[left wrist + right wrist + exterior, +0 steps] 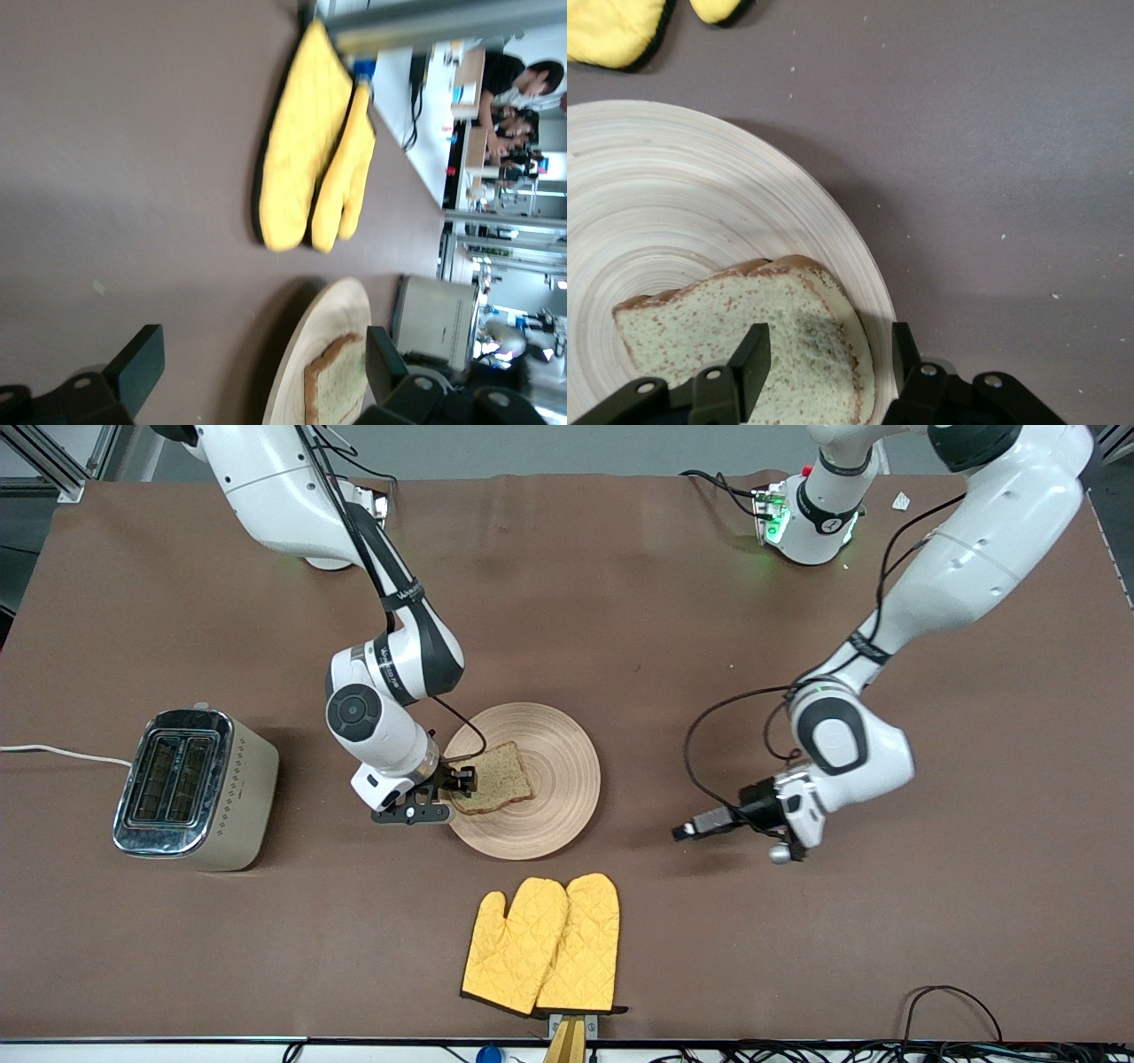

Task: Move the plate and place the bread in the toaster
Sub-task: 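Release the plate with the left gripper while the right gripper lowers onto the bread, then grasp the bread slice with the right gripper while the left gripper withdraws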

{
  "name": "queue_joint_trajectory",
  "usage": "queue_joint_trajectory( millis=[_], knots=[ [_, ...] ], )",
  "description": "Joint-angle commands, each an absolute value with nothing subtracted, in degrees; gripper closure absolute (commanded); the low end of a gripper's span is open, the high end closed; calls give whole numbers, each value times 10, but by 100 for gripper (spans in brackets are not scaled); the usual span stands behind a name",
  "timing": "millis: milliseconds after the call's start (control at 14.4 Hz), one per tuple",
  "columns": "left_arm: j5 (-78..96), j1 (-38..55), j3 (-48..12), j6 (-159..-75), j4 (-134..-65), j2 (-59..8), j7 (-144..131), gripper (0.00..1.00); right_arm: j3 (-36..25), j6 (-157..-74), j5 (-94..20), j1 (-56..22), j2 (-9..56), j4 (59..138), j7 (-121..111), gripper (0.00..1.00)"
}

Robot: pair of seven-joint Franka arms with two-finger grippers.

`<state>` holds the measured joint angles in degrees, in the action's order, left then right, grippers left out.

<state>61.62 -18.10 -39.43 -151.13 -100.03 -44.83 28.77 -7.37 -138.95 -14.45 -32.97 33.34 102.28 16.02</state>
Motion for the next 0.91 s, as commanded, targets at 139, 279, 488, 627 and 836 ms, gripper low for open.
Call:
queue_joint_trajectory(
  millis=[139, 279, 488, 627, 836],
  knots=[
    [446, -304, -395, -1389, -970, -386, 141, 0, -79, -1404, -144, -343, 345, 1022, 166, 51],
    [321, -354, -395, -1299, -911, -386, 70, 0, -79, -1405, -144, -345, 345, 1023, 166, 53],
    [178, -391, -398, -1188, -860, -345, -4, 0, -79, -1417, -144, -345, 346, 1029, 166, 63],
    [123, -394, -395, -1131, -857, -276, -39, 0, -78, -1429, -144, -346, 346, 1036, 166, 83],
    [18, -394, -395, -1045, -847, -200, -76, 0, -78, -1416, -144, -349, 345, 1029, 165, 100]
  ],
)
